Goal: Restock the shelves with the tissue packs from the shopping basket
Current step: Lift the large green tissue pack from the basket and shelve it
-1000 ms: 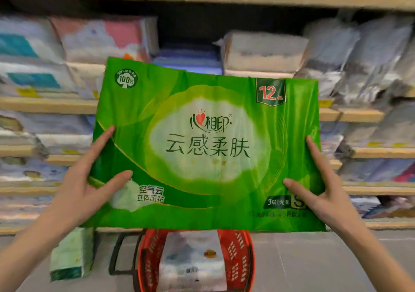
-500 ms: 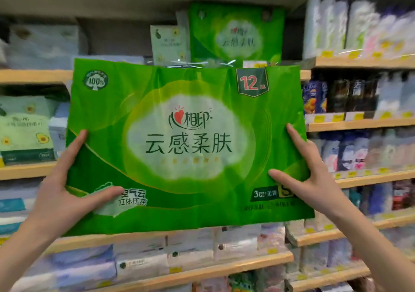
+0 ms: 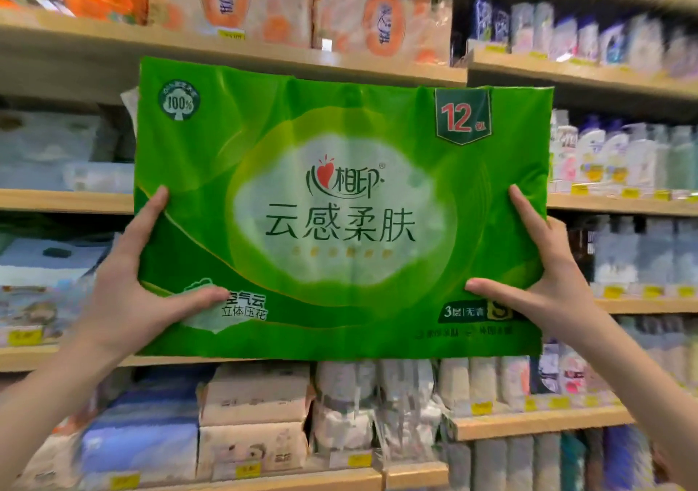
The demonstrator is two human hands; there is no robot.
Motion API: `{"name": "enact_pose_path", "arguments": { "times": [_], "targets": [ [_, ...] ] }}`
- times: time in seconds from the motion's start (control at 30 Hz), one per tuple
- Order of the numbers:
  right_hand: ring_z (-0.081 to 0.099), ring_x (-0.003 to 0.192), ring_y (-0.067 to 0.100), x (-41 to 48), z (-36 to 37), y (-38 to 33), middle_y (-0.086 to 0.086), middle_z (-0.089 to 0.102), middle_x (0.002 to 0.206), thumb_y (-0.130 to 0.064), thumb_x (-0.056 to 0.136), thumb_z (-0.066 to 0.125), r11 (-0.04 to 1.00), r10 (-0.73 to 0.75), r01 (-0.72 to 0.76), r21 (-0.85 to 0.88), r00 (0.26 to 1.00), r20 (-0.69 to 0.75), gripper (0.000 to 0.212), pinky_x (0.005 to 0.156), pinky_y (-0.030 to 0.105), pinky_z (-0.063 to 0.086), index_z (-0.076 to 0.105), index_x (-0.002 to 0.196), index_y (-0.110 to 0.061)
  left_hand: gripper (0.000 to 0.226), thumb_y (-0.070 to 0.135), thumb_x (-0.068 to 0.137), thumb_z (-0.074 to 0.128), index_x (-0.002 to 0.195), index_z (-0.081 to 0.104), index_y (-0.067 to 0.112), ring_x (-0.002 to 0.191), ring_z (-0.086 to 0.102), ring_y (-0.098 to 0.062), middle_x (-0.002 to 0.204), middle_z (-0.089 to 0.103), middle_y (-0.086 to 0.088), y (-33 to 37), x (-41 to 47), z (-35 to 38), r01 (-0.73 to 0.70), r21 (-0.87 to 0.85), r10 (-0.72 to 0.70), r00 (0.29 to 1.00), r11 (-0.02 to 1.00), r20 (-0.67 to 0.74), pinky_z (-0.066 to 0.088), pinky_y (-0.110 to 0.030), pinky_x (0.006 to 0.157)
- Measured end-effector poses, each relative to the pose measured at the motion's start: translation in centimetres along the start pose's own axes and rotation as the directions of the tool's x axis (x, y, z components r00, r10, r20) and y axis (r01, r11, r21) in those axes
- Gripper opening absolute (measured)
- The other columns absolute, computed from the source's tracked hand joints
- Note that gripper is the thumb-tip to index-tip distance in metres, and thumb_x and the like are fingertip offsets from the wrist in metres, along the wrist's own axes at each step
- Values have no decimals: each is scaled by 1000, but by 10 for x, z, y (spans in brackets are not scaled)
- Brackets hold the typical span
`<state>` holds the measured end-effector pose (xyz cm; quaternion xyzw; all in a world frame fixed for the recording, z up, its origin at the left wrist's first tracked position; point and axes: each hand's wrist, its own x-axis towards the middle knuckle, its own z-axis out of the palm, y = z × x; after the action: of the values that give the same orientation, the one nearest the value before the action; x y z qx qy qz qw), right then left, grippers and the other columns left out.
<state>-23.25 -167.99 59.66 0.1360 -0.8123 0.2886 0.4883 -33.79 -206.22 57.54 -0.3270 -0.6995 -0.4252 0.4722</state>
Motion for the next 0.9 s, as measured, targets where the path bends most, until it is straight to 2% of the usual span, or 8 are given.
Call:
{"name": "enact_pose_path", "arguments": {
  "times": [0.13,0.2,0.47,0.53,0.6,0.67,0.77,0.9],
  "targets": [
    [31,129,18,27,-7,18,2,28,132,-83,38,60,999,-35,35,-12,999,-17,106,110,35,23,11,131,-64,110,77,34,67,130,15,65,115,21,35,119,21,64,8,30,19,-10,48,12,999,999,-30,17,7,97],
    [29,131,24,43,-6,25,5,27,132,-85,35,58,999,-41,40,-18,999,-32,107,111,40,23,9,129,-66,108,86,35,60,130,13,65,114,20,35,119,21,63,9,47,27,-45,52,47,998,998,-41,17,7,97],
    [27,130,36,119,15,58,19,25,134,-85,33,58,996,-85,78,-48,986,-146,110,109,54,24,3,127,-69,107,86,43,57,135,10,58,116,17,34,119,19,62,-23,130,58,-188,117,197,978,975,-69,14,5,99],
    [30,125,33,140,20,64,16,27,131,-86,32,55,993,-114,104,-65,975,-193,108,106,50,26,3,125,-70,104,87,43,56,133,8,62,114,17,36,120,24,59,-33,151,66,-216,128,229,968,968,-99,13,6,98],
    [35,119,31,161,25,69,15,30,127,-90,32,50,988,-144,125,-96,961,-235,107,101,45,29,1,125,-70,104,87,43,55,132,6,64,111,16,37,121,30,45,-42,171,74,-237,129,253,960,963,-121,13,7,96],
    [36,112,23,180,28,75,15,31,124,-87,34,52,981,-181,153,-123,949,-258,111,99,42,31,1,129,-64,105,86,44,56,133,5,63,112,16,36,122,27,37,-51,191,82,-257,132,273,954,957,-123,13,7,97],
    [29,104,13,207,33,84,11,31,118,-91,35,46,963,-251,212,-163,928,-274,114,95,33,28,1,134,-56,108,79,49,60,138,4,54,118,17,31,128,22,36,-67,214,95,-295,135,312,941,946,-128,12,4,100],
    [28,110,11,238,42,103,13,28,126,-89,37,49,956,-290,262,-132,908,-302,112,101,32,24,-1,132,-60,110,76,56,61,141,-4,50,130,15,16,137,11,40,-83,238,113,-338,118,353,925,934,-140,10,-3,106]
  ]
}}
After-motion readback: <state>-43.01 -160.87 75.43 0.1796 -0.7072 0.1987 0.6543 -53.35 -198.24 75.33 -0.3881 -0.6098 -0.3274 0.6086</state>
